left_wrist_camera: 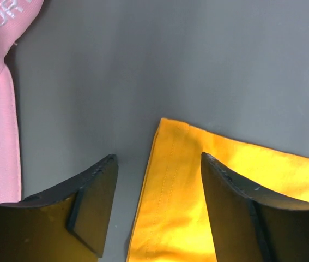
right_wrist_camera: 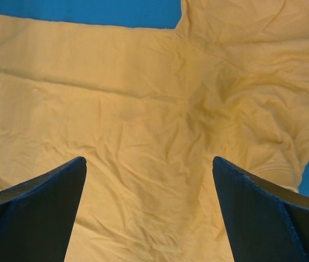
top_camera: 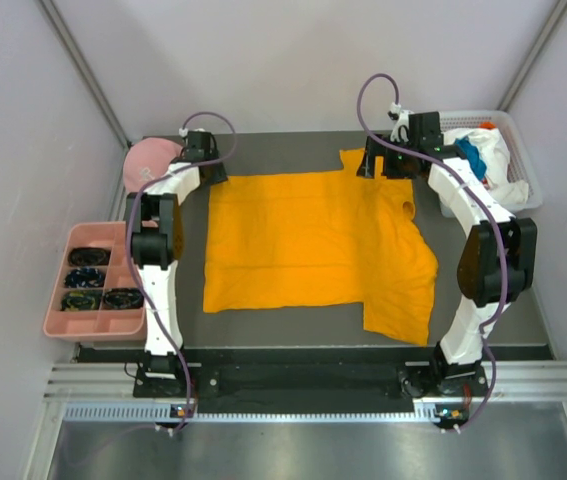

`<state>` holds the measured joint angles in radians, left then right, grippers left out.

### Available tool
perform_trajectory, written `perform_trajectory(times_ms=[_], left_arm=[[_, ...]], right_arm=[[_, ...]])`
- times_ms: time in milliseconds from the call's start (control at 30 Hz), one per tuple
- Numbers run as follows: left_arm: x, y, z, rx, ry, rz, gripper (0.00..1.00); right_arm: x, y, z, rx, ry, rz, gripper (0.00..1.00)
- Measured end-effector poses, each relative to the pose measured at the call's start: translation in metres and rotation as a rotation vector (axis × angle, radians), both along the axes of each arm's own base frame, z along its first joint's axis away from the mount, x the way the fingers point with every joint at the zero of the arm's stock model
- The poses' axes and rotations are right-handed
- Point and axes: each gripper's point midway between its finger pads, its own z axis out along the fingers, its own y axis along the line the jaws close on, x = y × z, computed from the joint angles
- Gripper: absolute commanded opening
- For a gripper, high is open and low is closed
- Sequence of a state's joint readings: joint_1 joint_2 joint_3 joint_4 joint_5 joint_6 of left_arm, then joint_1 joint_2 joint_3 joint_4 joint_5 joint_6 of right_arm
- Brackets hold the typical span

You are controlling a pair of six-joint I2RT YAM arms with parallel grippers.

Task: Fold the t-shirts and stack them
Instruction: Flatten out the tshirt

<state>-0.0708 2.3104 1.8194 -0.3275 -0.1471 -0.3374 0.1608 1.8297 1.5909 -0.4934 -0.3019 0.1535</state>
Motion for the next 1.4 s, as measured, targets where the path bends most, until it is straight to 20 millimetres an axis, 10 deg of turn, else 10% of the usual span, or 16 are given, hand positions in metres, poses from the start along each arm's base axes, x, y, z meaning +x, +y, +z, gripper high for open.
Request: perform_trajectory(times_ms=[467, 700, 1400], left_arm=[[0.009, -0.016, 0.001, -0.067, -0.021, -0.057, 0.51], [0.007, -0.020, -0.001, -0.088, -0.010, -0.065, 0.00], [0.039, -0.011, 0.000, -0.082, -0.022, -0.023, 0.00]], right_arm=[[0.000, 0.000, 0.000, -0.001, 0.000, -0.001, 0.99], [0.000, 0.000, 0.000, -0.001, 0.001, -0.001, 0.99], [0.000, 0.000, -0.001, -0.002, 0.002, -0.001, 0.99]])
